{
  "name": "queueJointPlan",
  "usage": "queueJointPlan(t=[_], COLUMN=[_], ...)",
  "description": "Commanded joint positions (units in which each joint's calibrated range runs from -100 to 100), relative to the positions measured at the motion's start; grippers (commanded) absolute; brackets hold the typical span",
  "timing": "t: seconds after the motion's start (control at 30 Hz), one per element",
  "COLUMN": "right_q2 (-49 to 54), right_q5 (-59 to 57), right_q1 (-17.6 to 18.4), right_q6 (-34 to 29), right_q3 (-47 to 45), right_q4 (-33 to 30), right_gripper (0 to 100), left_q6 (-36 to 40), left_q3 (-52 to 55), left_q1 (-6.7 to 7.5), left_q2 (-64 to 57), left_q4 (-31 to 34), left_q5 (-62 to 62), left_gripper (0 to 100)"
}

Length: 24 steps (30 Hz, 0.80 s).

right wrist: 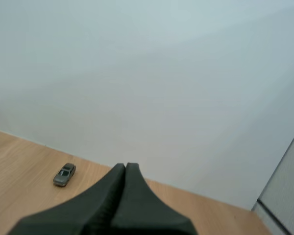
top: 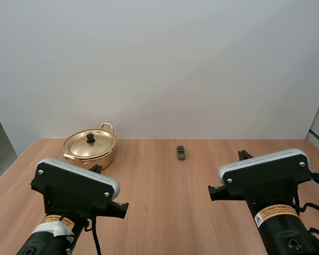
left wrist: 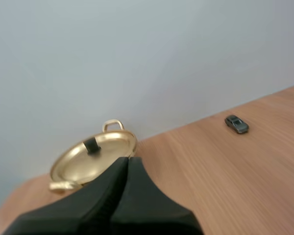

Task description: Open the pot, put the car inside, and close it

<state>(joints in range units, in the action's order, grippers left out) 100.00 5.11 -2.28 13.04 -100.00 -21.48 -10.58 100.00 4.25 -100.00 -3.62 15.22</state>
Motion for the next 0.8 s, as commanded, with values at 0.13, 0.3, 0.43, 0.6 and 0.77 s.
queueJointPlan(t=[0.13,0.3,0.43,0.6,0.77], right_q2=[0.0,-5.62,-20.86,-42.43,-61.85], right_q5=[61.7,20.92,-2.87,-39.31,-79.43], right_q1=[-0.02,-0.02,-0.02,-0.02,-0.02], right_q6=[3.06,8.75,5.6,6.62,12.37], right_q3=[0.0,9.31,25.39,58.37,86.73], right_q4=[15.98,21.48,21.81,22.16,28.6], right_gripper=[0,0,0,0,0], left_q6=[-17.49,-11.73,-0.01,21.24,24.27], left_q3=[-1.77,-11.24,-23.38,-43.77,-65.71], left_q1=[0.02,-0.62,-3.01,-7.11,-10.63], left_q2=[0.0,0.0,8.27,29.11,49.8], left_q4=[3.22,-10.4,-12.95,-2.52,3.62], left_q5=[-19.27,-13.0,1.2,29.03,45.25], left_gripper=[0,0,0,0,0])
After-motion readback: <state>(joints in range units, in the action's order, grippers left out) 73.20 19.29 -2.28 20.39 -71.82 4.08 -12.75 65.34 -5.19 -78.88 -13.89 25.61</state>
